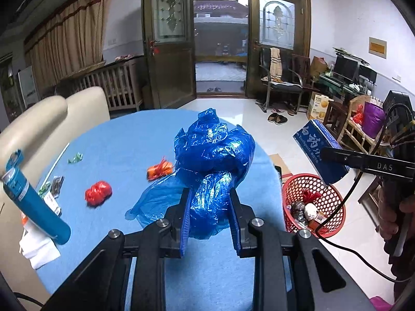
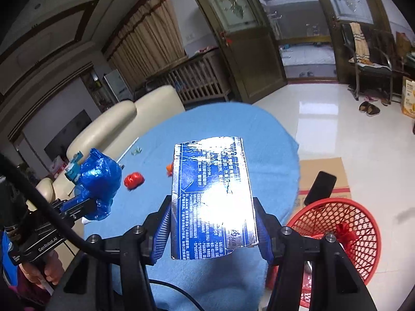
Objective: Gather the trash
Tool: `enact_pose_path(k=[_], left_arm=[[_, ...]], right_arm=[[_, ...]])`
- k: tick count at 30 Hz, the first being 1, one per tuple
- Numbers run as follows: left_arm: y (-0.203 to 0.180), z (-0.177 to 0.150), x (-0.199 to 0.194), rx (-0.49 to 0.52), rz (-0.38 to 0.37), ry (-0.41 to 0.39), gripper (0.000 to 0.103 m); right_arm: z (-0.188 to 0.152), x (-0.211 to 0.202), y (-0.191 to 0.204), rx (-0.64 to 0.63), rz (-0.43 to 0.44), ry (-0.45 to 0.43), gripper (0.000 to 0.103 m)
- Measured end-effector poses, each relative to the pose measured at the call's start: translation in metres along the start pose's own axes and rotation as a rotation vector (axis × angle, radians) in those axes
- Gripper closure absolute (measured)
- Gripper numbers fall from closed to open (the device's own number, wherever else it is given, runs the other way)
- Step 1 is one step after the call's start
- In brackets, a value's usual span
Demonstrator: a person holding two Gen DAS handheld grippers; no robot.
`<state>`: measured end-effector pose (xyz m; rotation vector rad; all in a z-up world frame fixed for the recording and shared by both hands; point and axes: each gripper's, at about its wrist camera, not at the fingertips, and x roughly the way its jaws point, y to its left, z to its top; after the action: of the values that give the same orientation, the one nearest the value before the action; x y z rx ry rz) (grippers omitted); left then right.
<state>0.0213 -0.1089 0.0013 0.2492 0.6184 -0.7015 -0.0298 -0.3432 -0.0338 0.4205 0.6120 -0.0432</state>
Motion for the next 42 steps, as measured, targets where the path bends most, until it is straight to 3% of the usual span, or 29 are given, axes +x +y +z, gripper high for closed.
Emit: enact_pose_path(k=[15, 27, 42], left_arm=[[-0.015, 0.017, -0.01, 0.009, 0.079, -0.015, 0.075], [-0.02, 0.02, -0.026, 0.025, 0.154, -0.056, 0.074], [-0.026, 0.018, -0.044, 0.051, 0.183, -0.105, 0.074]], right_arm=[[0.005, -0.056, 0.002, -0.019, 0.004, -0.098, 0.043], [0.011, -0.067, 0.01, -0.037, 0.021, -0.134, 0.043], [0.014, -0.082, 0.017, -0.063, 0.02, -0.176, 0.043]])
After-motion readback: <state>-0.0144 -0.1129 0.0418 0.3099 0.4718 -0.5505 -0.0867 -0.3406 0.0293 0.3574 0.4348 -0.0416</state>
